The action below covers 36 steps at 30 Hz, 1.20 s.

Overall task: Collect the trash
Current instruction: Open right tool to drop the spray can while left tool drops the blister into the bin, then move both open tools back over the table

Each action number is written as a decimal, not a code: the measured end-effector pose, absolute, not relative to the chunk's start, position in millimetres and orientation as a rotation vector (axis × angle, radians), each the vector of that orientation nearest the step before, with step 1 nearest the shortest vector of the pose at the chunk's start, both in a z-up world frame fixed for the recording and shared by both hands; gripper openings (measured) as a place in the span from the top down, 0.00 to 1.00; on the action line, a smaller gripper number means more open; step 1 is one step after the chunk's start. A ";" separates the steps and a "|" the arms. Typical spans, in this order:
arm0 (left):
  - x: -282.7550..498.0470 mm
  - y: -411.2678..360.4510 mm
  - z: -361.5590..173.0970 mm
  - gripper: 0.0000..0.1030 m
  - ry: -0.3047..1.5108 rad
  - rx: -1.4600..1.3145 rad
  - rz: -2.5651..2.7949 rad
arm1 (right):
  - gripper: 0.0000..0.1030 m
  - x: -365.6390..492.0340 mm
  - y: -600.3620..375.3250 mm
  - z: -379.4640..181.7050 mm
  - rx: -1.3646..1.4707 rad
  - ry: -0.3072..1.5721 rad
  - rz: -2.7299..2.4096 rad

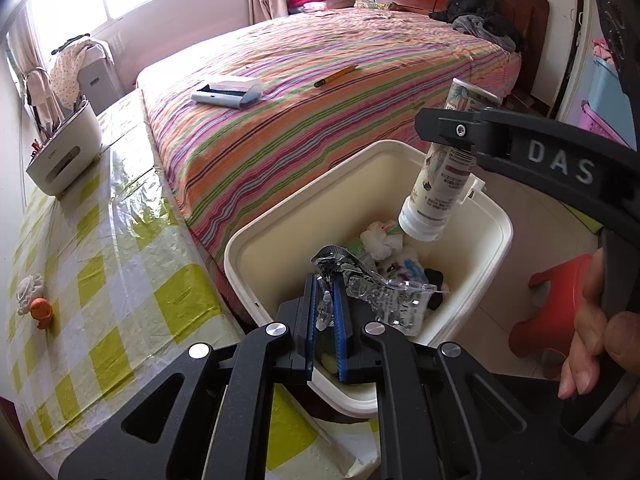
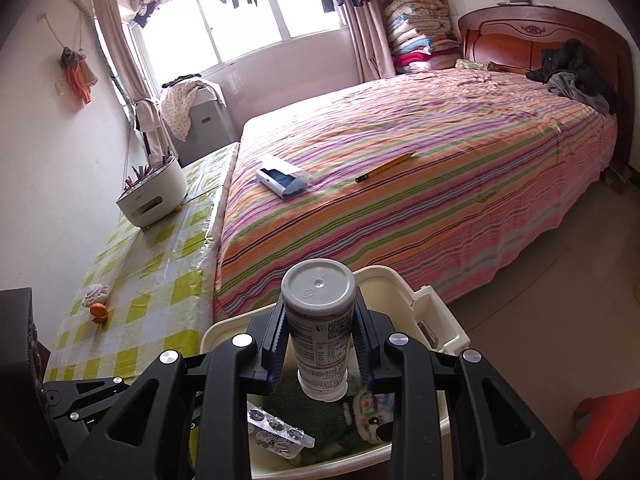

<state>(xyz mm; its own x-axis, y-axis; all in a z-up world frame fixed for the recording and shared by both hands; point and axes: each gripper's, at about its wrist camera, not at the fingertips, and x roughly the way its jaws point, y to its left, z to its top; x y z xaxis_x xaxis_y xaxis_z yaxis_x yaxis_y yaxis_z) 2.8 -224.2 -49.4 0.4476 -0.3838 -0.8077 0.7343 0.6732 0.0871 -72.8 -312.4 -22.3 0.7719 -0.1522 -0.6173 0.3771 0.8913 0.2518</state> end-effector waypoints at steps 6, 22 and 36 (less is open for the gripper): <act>3.0 -225.5 -48.2 0.90 0.848 0.460 -0.735 | 0.52 -73.9 -322.6 -24.6 0.420 0.622 -0.329; -14.8 -205.2 -17.9 0.27 0.598 0.500 -0.646 | 0.42 -68.0 -328.6 -22.4 0.476 0.596 -0.343; 29.2 -119.2 -5.1 0.22 0.697 0.416 -0.565 | 0.38 -19.9 -286.1 -23.7 0.466 0.632 -0.274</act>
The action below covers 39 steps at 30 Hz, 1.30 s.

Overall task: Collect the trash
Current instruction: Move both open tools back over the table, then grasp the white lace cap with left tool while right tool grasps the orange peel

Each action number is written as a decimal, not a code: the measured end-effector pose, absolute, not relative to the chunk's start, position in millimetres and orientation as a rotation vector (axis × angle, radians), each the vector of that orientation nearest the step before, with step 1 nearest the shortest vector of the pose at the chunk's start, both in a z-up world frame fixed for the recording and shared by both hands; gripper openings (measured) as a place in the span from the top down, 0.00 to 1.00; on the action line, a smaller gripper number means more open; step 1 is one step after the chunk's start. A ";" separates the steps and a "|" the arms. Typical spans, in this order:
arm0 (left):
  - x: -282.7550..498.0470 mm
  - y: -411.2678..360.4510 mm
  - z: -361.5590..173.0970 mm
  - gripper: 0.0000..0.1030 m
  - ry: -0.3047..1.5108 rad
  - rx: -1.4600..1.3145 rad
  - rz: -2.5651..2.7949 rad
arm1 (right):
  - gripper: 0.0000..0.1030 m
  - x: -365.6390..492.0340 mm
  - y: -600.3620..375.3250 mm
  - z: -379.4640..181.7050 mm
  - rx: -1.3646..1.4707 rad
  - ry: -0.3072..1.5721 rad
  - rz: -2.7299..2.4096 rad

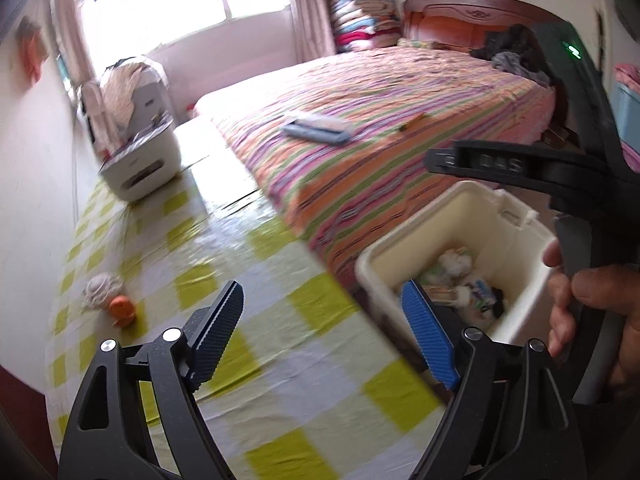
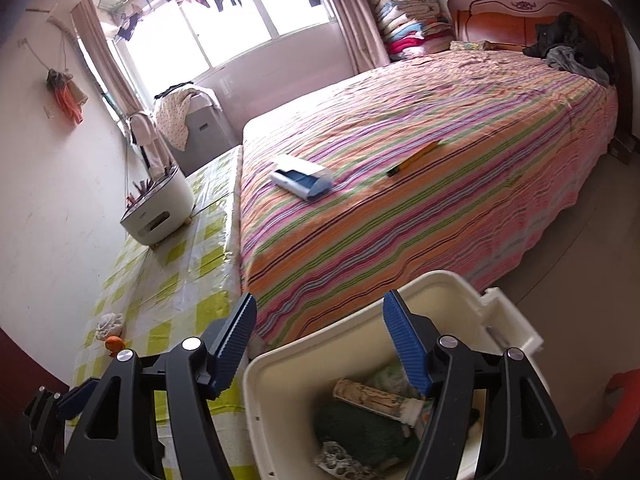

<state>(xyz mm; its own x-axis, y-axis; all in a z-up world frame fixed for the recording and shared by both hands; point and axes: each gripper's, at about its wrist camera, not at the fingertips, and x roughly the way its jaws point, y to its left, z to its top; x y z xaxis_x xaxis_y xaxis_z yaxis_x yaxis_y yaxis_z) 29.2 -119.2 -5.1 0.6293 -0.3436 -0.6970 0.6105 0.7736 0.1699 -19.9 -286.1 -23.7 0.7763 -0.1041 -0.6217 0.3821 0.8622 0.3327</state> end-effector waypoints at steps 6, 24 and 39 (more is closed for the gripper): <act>83.9 -53.0 10.5 0.21 0.709 0.302 -0.421 | 0.38 14.4 -242.1 -31.3 0.432 0.677 -0.196; 293.6 118.2 -46.6 0.22 1.115 -0.167 -0.114 | 0.38 82.2 -110.8 -51.8 0.295 0.775 0.040; 324.0 126.5 -71.6 0.53 1.143 -0.209 -0.116 | 0.38 134.8 -30.6 -69.2 0.244 0.866 0.296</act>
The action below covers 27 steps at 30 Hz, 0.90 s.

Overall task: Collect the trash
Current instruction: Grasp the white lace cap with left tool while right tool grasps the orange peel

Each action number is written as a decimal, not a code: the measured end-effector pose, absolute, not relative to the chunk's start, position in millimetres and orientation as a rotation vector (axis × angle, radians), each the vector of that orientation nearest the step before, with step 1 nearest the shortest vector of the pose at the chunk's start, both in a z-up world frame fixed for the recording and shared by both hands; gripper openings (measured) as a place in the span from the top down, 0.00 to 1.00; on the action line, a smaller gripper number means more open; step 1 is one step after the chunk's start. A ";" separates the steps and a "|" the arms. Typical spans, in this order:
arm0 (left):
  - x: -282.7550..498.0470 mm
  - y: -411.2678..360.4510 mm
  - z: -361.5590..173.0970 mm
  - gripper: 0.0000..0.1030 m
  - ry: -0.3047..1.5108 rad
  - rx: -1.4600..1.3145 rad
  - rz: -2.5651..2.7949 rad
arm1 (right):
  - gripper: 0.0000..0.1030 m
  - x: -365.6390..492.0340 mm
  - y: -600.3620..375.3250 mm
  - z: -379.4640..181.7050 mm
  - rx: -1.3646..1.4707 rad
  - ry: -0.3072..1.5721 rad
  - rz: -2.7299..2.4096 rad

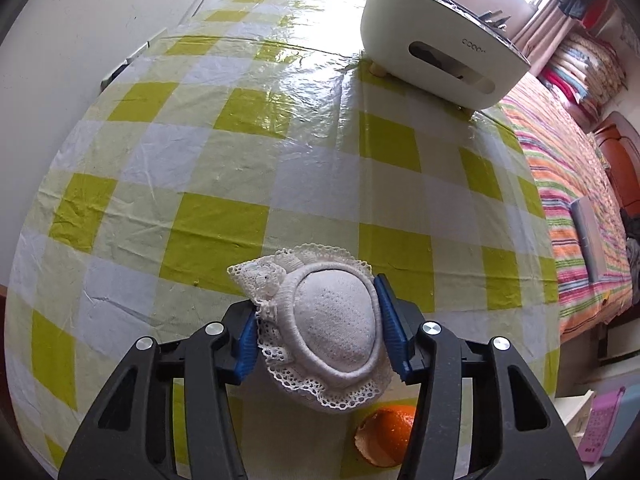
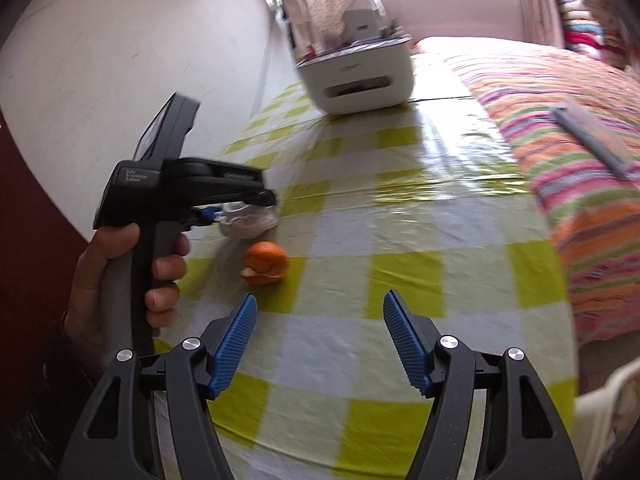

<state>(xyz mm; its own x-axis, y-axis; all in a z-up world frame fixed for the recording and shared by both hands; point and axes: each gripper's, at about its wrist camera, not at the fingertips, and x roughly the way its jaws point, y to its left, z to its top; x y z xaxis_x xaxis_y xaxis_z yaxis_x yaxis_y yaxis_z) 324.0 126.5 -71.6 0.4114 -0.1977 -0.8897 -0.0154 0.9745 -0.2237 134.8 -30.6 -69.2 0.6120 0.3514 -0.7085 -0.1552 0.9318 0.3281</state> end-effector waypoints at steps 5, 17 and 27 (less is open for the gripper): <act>321.1 137.2 -59.9 0.53 1.107 -0.213 -0.073 | 0.38 164.2 -0.1 -79.2 0.225 0.883 0.369; 288.3 149.5 -7.2 0.53 0.983 -0.195 -0.110 | 0.67 197.1 28.0 -103.2 0.146 0.955 0.335; 226.5 140.8 24.5 0.53 0.851 -0.160 -0.101 | 0.76 157.6 17.8 -87.6 0.115 0.894 0.324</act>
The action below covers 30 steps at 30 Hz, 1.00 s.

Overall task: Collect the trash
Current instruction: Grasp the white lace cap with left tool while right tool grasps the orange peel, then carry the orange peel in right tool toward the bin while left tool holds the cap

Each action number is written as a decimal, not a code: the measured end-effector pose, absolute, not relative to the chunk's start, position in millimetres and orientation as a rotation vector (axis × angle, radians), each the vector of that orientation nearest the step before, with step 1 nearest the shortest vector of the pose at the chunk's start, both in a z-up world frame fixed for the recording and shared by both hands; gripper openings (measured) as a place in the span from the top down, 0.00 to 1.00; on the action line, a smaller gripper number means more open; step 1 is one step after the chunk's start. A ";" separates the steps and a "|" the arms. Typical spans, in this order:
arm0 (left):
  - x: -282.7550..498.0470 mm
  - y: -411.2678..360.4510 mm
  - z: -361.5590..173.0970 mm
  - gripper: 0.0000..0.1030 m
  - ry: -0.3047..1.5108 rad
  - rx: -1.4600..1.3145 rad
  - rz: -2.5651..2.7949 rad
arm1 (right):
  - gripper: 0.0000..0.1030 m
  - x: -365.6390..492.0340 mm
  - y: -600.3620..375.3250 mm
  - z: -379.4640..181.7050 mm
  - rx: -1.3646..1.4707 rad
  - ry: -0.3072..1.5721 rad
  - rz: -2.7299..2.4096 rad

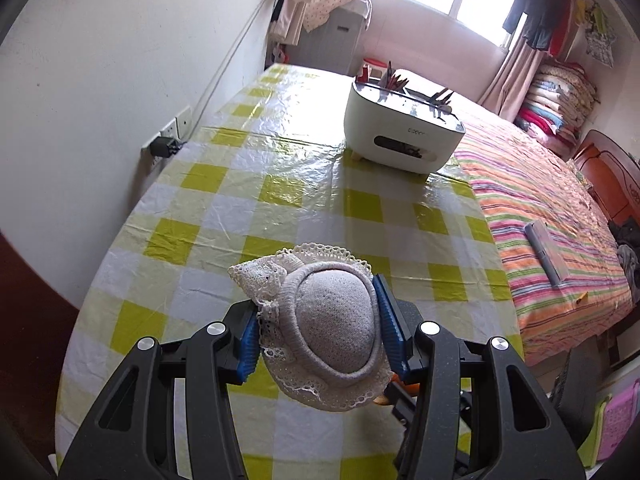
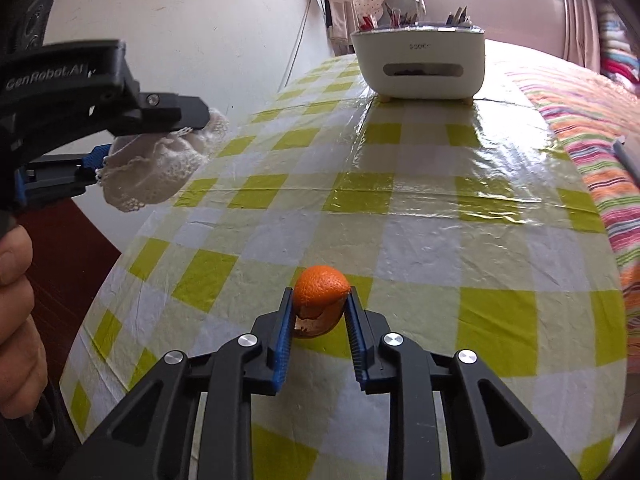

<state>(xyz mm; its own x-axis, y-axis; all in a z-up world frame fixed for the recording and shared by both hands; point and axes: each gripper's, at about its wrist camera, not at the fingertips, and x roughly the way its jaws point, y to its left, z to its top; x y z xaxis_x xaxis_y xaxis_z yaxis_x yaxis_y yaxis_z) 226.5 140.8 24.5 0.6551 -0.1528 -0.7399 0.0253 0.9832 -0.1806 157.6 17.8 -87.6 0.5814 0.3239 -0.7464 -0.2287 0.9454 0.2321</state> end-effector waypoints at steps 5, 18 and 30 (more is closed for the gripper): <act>196.2 136.3 24.2 0.53 0.820 -0.139 -0.084 | 0.76 136.2 11.9 -71.7 0.059 0.848 0.276; 153.0 103.6 13.7 0.53 0.793 -0.057 -0.147 | 0.76 92.1 -23.8 -43.5 -0.019 0.757 0.146; 134.1 67.7 1.2 0.53 0.810 -0.007 -0.211 | 0.76 66.9 -48.2 -29.2 -0.037 0.719 0.121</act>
